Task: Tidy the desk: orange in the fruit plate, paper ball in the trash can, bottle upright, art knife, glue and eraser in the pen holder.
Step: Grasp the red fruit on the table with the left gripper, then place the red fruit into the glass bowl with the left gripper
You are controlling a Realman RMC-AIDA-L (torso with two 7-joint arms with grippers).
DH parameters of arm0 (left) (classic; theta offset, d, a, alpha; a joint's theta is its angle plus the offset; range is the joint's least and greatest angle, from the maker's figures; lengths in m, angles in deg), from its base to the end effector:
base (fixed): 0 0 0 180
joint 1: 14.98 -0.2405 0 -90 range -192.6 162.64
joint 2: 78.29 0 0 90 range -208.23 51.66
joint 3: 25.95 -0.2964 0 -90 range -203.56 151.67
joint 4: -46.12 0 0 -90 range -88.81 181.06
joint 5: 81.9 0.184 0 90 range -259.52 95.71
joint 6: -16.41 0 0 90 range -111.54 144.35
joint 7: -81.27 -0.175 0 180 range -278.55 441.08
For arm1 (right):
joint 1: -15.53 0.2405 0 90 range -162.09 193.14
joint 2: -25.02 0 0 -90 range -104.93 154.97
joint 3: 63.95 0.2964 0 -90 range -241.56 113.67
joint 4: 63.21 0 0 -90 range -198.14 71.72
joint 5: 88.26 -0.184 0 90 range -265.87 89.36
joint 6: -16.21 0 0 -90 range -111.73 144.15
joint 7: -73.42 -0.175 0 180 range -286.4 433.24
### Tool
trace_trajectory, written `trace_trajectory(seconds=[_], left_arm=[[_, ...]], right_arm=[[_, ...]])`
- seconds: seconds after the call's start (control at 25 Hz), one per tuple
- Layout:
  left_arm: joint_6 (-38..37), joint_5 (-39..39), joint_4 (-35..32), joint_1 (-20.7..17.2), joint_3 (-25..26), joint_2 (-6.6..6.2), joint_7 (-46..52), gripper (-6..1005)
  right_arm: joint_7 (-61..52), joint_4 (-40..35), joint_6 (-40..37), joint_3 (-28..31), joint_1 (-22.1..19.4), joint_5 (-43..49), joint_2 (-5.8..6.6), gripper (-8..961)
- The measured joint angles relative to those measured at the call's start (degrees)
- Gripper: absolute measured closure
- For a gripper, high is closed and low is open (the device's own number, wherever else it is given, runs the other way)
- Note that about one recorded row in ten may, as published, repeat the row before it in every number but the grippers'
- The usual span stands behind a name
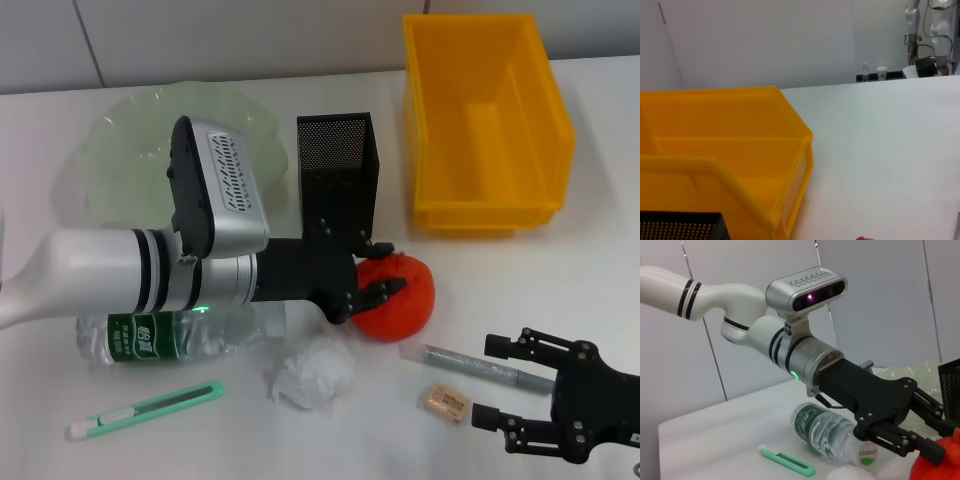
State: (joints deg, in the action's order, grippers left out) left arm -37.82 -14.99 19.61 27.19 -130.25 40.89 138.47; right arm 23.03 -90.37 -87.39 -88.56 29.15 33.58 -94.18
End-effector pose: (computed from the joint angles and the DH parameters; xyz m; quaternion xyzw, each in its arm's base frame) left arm -0.1860 0.3572 -0.1656 -0.9835 0.0147 -0.1483 0.1027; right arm 0.3297 0.2088 -0.0502 -0.9198 0.1838 0.3074 0.1605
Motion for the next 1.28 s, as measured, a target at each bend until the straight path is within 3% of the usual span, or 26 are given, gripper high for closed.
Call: trace_trajectory(seconds=[0.16, 0.24, 0.52, 0.88, 1.12, 1.28], left_arm=[[0.03, 0.0, -0.13, -0.11, -0.14, 0.0, 0.02, 559], [-0.18, 0.21, -0.73, -0.44, -0.74, 0.0, 0.02, 763], [-0.37, 0.39, -3.62, -2.7, -2.39, -0.01, 0.02, 844], [-4.91, 0.47, -7.15, -6.74, 0.43, -0.64, 0.02, 883], [-11.39, 2.33, -12.71, -11.7, 8.17, -1.28, 0.01, 927], [-15.41, 4.29, -17.46, -16.16, 18.07, -1.33, 0.02, 932]], right_arm=[[-0.15, 0.0, -0.23, 0.01, -0.08, 0.06, 0.02, 148], [-0.2, 0.0, -0.29, 0.0, -0.13, 0.07, 0.02, 148], [-0.27, 0.0, -0.47, 0.01, -0.67, 0.07, -0.05, 148], [-0.29, 0.01, -1.54, 0.19, -1.08, 0.06, -0.07, 149], [-0.24, 0.0, -1.94, 0.23, -1.12, 0.04, -0.07, 149], [-0.22, 0.01, -1.96, 0.07, -1.09, -0.07, -0.07, 149]])
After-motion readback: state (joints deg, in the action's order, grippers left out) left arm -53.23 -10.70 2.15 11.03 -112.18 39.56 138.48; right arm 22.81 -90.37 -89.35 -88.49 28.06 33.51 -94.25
